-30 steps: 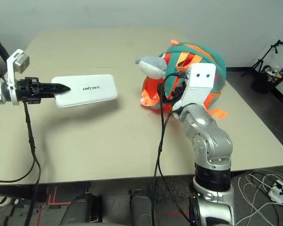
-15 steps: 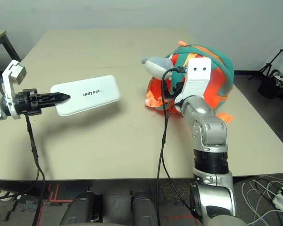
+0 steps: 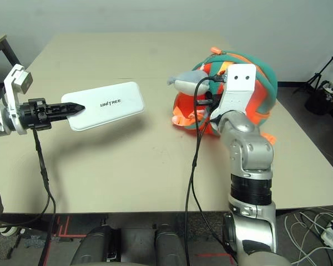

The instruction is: Put the pencil case into the backpack and zip it.

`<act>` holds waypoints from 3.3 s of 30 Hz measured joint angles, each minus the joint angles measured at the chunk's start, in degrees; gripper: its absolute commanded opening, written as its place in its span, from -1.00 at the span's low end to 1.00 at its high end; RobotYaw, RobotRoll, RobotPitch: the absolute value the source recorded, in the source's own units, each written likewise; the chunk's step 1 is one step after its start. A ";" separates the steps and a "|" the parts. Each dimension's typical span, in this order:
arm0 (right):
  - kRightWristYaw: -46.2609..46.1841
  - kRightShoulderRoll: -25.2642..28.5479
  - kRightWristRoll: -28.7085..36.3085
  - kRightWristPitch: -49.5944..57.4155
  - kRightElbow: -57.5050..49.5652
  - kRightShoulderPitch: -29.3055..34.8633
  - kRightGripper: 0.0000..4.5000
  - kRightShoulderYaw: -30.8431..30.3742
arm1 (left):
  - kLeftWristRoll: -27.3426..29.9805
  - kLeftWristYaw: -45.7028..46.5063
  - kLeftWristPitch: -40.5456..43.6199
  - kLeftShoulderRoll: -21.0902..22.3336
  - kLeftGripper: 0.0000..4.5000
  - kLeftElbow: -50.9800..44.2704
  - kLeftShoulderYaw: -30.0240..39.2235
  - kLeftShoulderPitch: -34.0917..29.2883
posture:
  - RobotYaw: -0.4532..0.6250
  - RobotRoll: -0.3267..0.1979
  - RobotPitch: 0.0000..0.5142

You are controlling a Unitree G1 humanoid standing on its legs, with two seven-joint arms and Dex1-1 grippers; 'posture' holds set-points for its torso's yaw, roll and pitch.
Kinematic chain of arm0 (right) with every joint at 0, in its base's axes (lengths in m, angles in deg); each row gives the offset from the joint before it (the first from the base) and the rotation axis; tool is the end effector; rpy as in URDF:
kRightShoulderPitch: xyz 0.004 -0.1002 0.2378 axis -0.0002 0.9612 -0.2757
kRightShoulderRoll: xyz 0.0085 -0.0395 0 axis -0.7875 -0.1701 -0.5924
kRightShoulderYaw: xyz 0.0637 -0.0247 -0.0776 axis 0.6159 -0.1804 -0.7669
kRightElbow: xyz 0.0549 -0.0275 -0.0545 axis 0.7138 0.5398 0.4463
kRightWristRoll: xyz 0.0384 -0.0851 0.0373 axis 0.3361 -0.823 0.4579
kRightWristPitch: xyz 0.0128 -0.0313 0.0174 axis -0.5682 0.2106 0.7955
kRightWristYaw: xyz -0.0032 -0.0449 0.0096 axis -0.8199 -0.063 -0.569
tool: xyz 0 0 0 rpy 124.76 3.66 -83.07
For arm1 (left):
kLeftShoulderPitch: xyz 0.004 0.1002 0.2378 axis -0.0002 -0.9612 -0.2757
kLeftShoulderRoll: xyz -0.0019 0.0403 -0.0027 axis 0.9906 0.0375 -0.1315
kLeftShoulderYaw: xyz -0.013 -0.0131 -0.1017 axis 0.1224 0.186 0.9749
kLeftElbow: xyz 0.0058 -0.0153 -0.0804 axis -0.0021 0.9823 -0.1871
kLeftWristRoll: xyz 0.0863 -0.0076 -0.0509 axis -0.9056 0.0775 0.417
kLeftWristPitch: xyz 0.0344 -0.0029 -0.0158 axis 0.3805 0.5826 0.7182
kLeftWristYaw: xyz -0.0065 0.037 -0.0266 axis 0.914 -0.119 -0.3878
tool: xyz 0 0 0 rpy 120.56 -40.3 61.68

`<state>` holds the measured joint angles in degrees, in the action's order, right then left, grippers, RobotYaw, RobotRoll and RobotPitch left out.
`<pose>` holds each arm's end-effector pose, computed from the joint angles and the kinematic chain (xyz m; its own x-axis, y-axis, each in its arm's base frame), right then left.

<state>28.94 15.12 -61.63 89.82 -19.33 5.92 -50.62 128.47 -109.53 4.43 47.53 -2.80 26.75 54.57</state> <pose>0.2492 -0.2287 0.2198 0.9816 0.1599 -0.1043 -0.1651 0.9853 -0.0431 0.2753 0.2606 0.2239 0.4893 -0.8524 -0.1842 0.5141 0.4526 -0.7286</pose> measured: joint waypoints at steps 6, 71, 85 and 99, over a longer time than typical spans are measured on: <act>11.08 10.82 16.49 22.29 -9.90 -0.85 -0.93 9.77 | -2.56 -2.19 -0.51 0.01 -0.37 2.79 -1.84 1.12 | -0.39 0.25 -0.72; -3.83 44.42 77.06 -3.46 -17.77 42.41 -0.93 27.34 | -37.21 -65.69 -38.08 7.79 -0.38 11.26 -49.44 34.78 | -0.53 0.25 -0.61; -4.69 44.42 76.08 -4.11 -16.57 37.12 -0.93 21.74 | -40.74 -63.81 -40.91 -2.80 -0.38 11.96 -48.77 32.09 | -0.51 0.25 -0.59; -4.68 44.35 73.57 -4.61 -13.81 29.72 -0.93 14.57 | -50.53 -60.72 -53.60 -14.64 -0.39 18.56 -46.21 32.43 | -0.50 0.25 -0.62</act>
<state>24.26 59.47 11.95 85.22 -33.14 35.64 -36.05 77.94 -170.25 -49.16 32.90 15.76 -19.45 87.00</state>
